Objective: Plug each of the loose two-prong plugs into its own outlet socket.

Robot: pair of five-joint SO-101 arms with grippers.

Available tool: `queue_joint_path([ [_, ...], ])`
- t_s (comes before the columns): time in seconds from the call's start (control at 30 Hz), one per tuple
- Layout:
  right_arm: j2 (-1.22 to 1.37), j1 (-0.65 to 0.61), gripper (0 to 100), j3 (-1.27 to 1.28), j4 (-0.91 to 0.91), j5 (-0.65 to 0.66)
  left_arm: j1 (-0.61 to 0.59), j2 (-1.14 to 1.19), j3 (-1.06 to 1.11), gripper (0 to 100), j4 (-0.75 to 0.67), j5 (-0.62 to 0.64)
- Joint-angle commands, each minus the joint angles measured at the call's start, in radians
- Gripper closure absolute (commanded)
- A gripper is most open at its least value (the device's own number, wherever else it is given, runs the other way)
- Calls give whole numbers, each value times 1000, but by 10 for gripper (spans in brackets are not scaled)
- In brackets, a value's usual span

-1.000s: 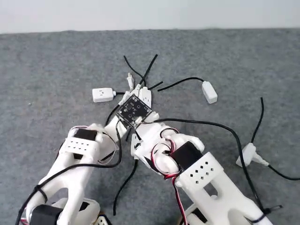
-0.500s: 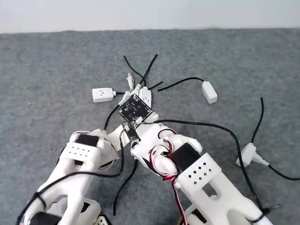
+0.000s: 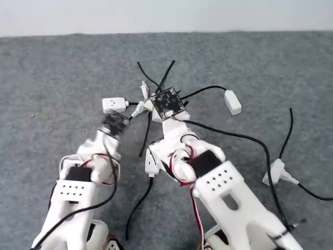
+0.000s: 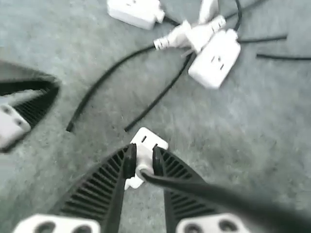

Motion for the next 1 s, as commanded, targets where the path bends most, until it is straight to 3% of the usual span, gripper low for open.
queue_joint_path([
  [0.0,62,12,991,-72,-35,-28,-58,-23,-12,987,-89,98],
  [0.5,209,13,991,-81,-189,6,-64,-23,-10,987,-92,97],
  [0.97,213,15,991,-57,-174,69,-86,-23,-10,987,-92,97],
])
